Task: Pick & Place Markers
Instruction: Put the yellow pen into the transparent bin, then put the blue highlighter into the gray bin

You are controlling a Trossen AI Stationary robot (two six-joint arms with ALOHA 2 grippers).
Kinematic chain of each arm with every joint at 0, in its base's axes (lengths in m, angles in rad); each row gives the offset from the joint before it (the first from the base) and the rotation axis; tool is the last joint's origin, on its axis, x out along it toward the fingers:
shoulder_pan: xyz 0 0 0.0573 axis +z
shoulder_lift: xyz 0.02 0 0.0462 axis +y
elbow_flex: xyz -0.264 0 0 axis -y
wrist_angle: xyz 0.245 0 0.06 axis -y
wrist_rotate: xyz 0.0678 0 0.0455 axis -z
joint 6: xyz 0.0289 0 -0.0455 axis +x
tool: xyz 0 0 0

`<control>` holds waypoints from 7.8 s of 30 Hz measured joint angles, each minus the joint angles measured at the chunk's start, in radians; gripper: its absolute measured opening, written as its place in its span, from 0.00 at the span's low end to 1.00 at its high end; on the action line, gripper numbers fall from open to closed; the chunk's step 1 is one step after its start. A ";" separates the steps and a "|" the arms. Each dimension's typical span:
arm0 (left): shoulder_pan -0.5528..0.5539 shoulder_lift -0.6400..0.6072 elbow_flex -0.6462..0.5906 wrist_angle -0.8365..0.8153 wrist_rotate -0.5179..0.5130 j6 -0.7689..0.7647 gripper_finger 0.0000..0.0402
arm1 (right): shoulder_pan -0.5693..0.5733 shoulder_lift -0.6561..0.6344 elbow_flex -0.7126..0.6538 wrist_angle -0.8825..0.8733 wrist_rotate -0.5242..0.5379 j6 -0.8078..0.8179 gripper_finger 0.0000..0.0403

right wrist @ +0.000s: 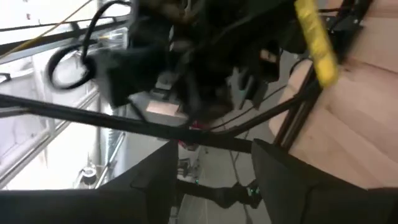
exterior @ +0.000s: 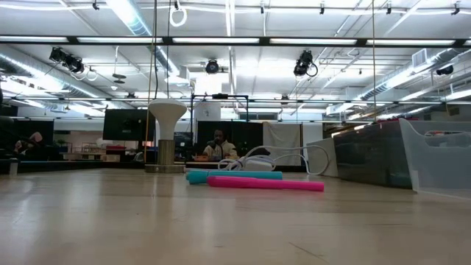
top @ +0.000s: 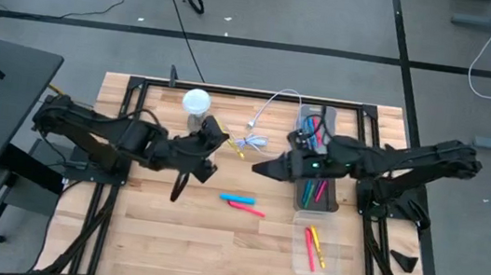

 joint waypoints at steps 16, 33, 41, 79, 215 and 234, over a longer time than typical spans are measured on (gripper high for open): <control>-0.189 -0.007 0.000 0.231 -0.084 0.313 0.06 | -0.017 0.120 0.000 0.103 -0.026 0.061 0.56; -0.186 -0.007 -0.001 0.228 -0.081 0.306 0.06 | 0.006 0.184 0.000 0.271 -0.076 0.038 0.40; -0.186 -0.007 -0.001 0.225 -0.060 0.265 0.06 | 0.007 0.182 0.000 0.271 -0.077 0.037 0.14; -0.177 -0.006 -0.001 0.215 -0.440 -0.866 0.46 | 0.339 -0.176 0.000 -0.877 0.558 0.364 0.04; -0.041 -1.172 -1.490 0.779 0.363 -1.386 0.46 | 0.233 0.339 0.000 0.455 0.326 -0.190 0.59; -0.041 -1.158 -1.491 0.804 0.371 -1.378 0.46 | 0.043 0.307 0.153 -0.067 0.003 -0.780 0.49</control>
